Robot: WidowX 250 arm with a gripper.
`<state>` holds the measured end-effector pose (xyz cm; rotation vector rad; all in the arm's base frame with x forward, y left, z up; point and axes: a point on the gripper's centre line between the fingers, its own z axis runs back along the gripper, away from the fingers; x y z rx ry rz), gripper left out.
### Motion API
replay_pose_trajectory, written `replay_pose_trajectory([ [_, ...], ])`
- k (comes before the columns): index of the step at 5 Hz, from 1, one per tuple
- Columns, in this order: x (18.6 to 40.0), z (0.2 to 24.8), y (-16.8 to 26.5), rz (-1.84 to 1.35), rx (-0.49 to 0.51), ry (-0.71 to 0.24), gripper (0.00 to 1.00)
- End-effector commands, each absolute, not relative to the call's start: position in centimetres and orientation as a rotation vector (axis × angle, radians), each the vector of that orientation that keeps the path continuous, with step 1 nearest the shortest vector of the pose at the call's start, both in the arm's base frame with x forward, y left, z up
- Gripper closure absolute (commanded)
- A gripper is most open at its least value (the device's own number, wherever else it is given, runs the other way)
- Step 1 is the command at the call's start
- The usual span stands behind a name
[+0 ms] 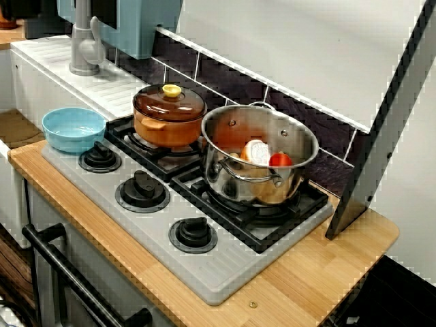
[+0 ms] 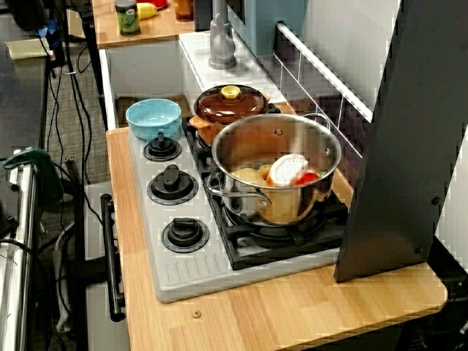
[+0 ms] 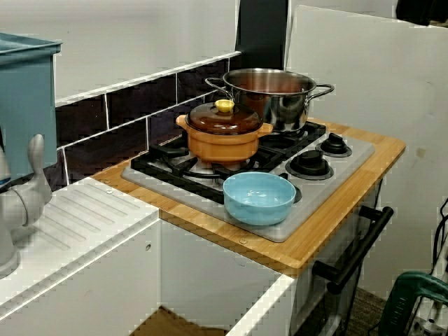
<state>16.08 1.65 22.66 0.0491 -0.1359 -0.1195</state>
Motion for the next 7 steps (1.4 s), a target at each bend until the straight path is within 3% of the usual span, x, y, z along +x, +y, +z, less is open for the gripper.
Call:
replay_pose_trajectory([
  [1,18.5,20.0,2.0,-0.183,0.106,-0.143,0.00],
  [2,19.7,18.7,2.1,-0.209,0.082,-0.137,0.00],
  [4,22.5,15.9,4.0,-0.238,0.068,-0.015,0.00],
  [7,23.2,13.7,5.1,-0.275,0.046,0.002,0.00],
])
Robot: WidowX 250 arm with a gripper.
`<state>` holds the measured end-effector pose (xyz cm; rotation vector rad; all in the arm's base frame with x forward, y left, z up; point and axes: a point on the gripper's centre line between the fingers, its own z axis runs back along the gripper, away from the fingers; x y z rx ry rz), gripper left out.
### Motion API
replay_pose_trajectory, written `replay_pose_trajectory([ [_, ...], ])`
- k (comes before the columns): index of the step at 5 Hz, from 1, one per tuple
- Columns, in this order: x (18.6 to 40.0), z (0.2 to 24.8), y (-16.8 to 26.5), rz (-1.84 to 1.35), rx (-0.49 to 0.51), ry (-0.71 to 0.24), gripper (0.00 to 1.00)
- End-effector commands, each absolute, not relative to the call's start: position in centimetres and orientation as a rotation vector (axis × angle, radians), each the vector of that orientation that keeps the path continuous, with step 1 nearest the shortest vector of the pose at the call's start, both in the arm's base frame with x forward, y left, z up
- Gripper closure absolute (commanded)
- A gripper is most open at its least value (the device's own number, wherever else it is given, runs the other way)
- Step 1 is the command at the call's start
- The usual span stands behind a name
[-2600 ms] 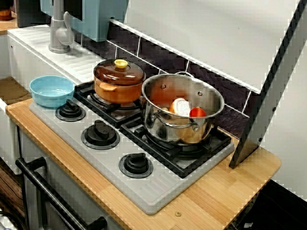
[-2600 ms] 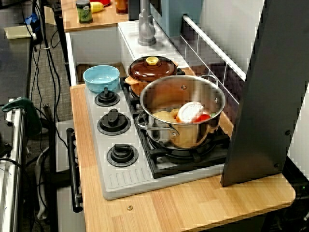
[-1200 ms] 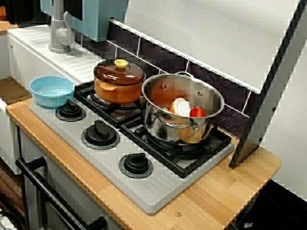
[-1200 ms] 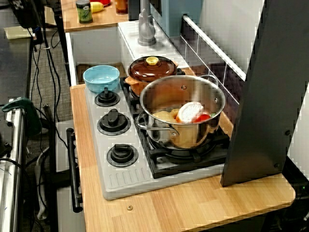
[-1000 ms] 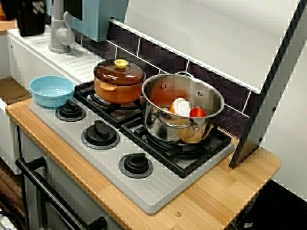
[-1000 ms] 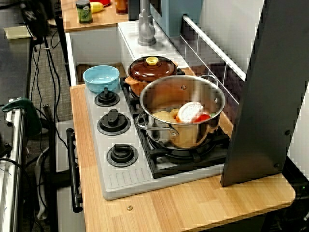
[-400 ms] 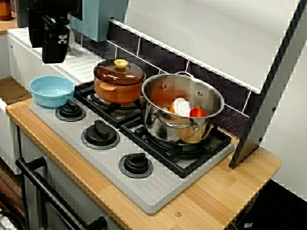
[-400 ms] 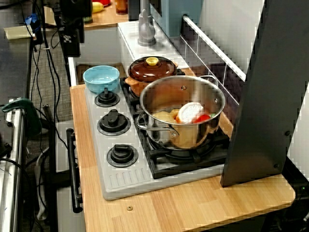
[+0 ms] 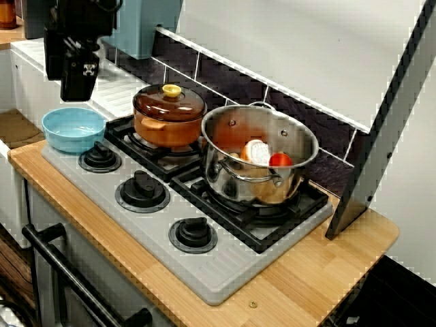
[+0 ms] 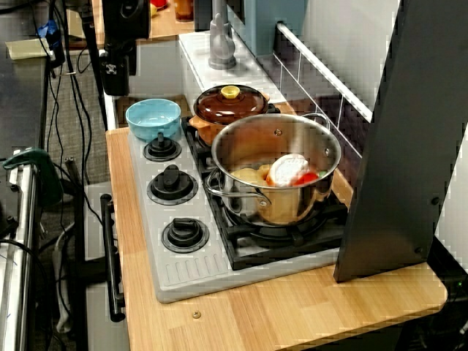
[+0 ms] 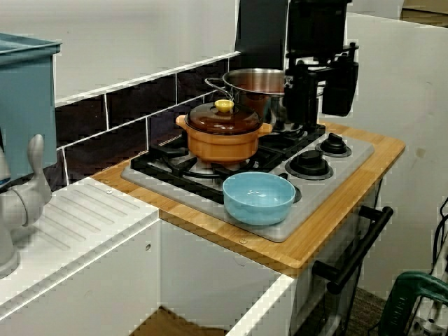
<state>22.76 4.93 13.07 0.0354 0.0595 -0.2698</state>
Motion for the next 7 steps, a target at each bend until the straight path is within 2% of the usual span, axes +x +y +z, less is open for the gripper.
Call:
replay_pose_trajectory([
  [1,23.7,12.4,5.1,-0.289,0.061,0.017,0.00],
  [4,25.2,10.7,6.8,-0.391,0.106,0.129,0.00],
  [7,25.3,9.8,7.0,-0.304,0.047,0.116,0.00],
])
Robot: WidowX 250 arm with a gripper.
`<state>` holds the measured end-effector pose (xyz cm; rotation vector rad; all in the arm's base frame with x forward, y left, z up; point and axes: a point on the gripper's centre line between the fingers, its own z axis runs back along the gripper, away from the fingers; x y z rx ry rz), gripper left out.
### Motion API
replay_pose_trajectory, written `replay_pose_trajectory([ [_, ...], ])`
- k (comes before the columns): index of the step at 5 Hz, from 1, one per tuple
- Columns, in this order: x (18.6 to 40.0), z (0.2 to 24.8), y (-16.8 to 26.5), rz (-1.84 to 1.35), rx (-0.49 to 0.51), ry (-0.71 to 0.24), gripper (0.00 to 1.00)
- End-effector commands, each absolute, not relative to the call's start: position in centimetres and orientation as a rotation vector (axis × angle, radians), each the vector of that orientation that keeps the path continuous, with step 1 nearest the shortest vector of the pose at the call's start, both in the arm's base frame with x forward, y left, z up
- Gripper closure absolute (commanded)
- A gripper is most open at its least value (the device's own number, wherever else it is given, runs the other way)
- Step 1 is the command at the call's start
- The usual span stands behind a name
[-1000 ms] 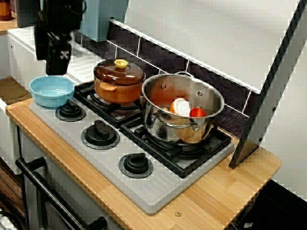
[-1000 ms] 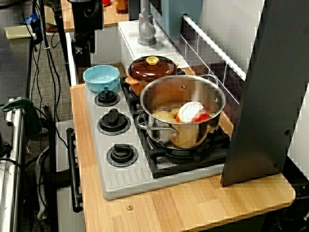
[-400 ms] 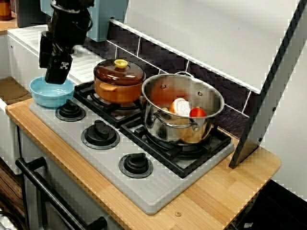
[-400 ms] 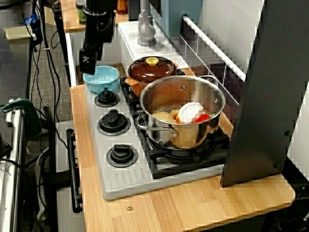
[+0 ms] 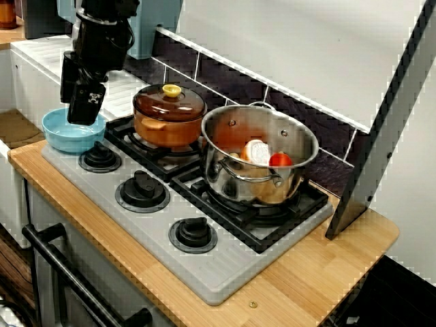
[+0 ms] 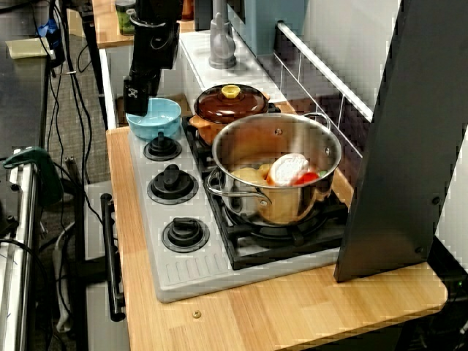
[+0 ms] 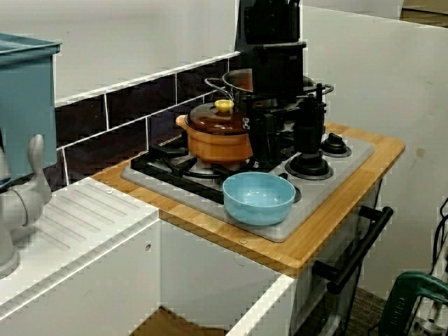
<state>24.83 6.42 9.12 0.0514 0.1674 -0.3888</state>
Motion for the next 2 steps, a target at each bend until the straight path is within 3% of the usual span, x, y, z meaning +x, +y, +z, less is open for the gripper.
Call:
replay_pose_trajectory([
  [1,25.21,9.78,7.25,-0.261,0.036,0.110,0.00],
  [2,24.98,9.73,7.57,-0.142,0.014,0.088,0.00],
])
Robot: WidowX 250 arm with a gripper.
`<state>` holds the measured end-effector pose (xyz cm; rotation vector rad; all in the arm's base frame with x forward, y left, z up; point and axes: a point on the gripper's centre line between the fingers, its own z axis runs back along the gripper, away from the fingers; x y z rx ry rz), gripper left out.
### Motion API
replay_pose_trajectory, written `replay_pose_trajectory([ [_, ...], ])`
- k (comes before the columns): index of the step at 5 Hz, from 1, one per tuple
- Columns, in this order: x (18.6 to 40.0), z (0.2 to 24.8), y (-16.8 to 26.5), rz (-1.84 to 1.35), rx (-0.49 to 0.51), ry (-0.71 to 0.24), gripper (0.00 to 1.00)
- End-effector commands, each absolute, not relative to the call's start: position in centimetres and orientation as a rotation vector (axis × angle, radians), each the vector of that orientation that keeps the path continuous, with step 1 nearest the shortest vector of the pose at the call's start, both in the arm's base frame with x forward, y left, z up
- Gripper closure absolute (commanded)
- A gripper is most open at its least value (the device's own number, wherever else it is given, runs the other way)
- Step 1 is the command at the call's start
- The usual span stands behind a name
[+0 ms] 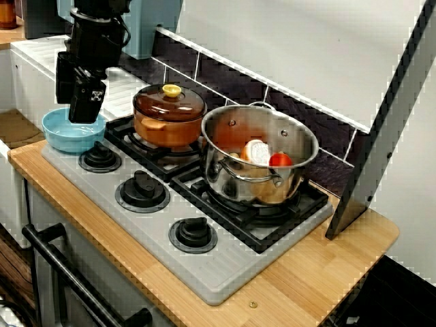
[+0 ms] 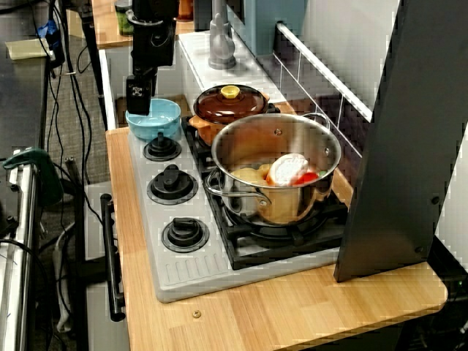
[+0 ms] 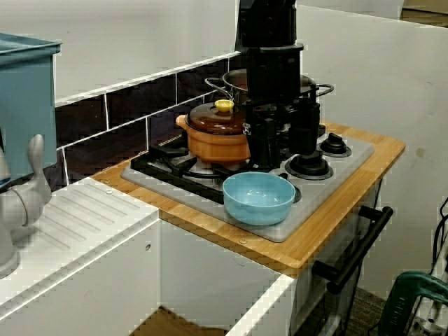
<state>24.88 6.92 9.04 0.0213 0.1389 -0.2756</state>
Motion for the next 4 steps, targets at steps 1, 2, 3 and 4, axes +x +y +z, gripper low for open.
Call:
replay_pose_trajectory([
  [1,24.69,9.62,7.98,0.011,-0.063,0.039,0.00],
  [2,24.71,9.31,8.32,0.114,-0.107,0.015,0.00],
  [3,24.69,9.17,8.53,0.191,-0.150,-0.004,0.00],
  [4,24.77,8.87,8.35,0.223,-0.174,-0.008,0.00],
])
